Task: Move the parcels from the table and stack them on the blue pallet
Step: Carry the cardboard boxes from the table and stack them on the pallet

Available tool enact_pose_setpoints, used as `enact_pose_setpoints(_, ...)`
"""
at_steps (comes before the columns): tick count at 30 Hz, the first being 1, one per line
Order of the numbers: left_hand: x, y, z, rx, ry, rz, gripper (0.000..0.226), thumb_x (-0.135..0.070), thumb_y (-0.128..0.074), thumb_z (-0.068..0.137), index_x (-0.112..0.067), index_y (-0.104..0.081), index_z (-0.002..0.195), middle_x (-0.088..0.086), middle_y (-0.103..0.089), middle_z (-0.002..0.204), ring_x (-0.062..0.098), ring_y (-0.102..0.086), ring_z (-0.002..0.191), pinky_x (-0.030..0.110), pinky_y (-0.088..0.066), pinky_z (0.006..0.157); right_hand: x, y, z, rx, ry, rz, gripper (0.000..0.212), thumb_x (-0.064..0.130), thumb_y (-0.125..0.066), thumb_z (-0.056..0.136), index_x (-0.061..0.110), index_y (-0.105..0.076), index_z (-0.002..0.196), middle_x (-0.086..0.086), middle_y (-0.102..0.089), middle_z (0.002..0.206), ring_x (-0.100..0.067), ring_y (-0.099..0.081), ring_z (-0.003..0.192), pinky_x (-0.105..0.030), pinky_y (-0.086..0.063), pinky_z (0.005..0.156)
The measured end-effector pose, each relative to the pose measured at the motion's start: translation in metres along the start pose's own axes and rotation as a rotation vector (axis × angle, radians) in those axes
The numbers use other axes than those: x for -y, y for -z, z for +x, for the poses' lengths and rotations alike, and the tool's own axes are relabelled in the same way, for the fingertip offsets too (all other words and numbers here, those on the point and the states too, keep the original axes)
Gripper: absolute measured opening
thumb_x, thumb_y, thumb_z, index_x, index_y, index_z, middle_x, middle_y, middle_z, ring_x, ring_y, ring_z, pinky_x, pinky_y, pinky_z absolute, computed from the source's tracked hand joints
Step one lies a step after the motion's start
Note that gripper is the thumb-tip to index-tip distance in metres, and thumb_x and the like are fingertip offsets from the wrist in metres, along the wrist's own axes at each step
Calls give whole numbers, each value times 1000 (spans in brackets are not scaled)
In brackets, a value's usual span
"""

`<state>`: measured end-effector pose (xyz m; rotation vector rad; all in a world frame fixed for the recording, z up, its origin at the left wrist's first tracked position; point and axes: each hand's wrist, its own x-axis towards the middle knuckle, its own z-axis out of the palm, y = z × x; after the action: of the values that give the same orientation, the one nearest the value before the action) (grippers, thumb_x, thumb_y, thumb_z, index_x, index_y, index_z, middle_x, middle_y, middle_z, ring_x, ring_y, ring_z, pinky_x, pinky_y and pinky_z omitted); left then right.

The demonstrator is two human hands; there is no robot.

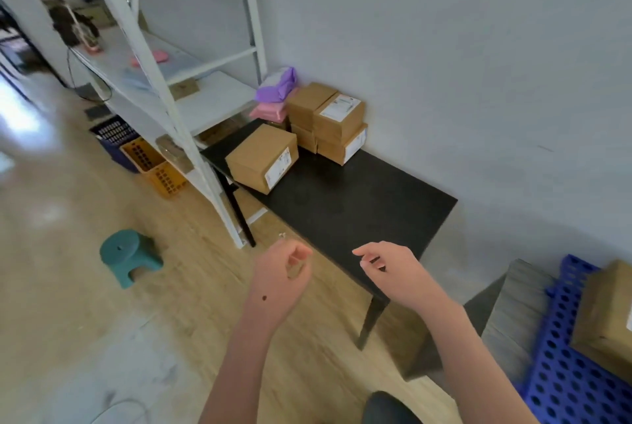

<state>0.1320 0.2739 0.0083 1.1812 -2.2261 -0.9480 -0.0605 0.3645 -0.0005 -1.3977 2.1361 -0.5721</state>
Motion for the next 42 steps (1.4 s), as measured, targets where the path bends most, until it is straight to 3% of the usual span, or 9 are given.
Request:
enact_pose_setpoints(11,63,45,49,-45,142,-14,20,-16,-63,84,-34,-57,90,-17,-59,94,-5,-54,87,9,-38,67,59,-24,94,113,54,-63,30,23,-53,96,31,-59,124,9,-61,112,-4,-58,98,-24,-48,90)
enact_pose_setpoints(17,95,66,111,-55,138,5,22,-15,-62,85,-36,-56,90,-15,-60,95,-3,-56,85,8,-39,66,82,-37,166,158,67,-21,28,24,-53,96,31,-59,123,9,-60,111,-4,-58,96,-22,-47,87)
enact_pose_setpoints(22,114,83,167,-11,115,95,22,-16,-63,85,-36,-57,91,-15,-59,93,-6,-54,82,5,-37,63,98,-43,222,182,52,121,25,28,-53,96,36,-60,119,21,-57,99,5,-57,89,-11,-42,70)
enact_pose_setpoints(32,153,98,254,3,147,110,24,-17,-65,84,-36,-57,95,-15,-59,98,-4,-54,85,6,-38,66,110,-59,308,205,-40,191,24,29,-53,96,37,-61,118,26,-55,93,6,-56,87,-9,-38,64)
enact_pose_setpoints(37,182,99,293,76,182,142,31,-18,-68,83,-29,-58,109,-9,-58,112,-1,-52,91,14,-41,81,105,-79,341,182,-146,249,29,28,-54,95,35,-57,124,14,-61,113,6,-56,91,-9,-38,68)
enact_pose_setpoints(42,212,95,347,197,267,92,57,-20,-71,80,-24,-46,130,-2,-49,131,11,-49,116,26,-40,94,107,-108,376,104,-336,336,58,30,-61,91,26,-37,144,0,-48,141,-16,-48,126,-24,-39,91)
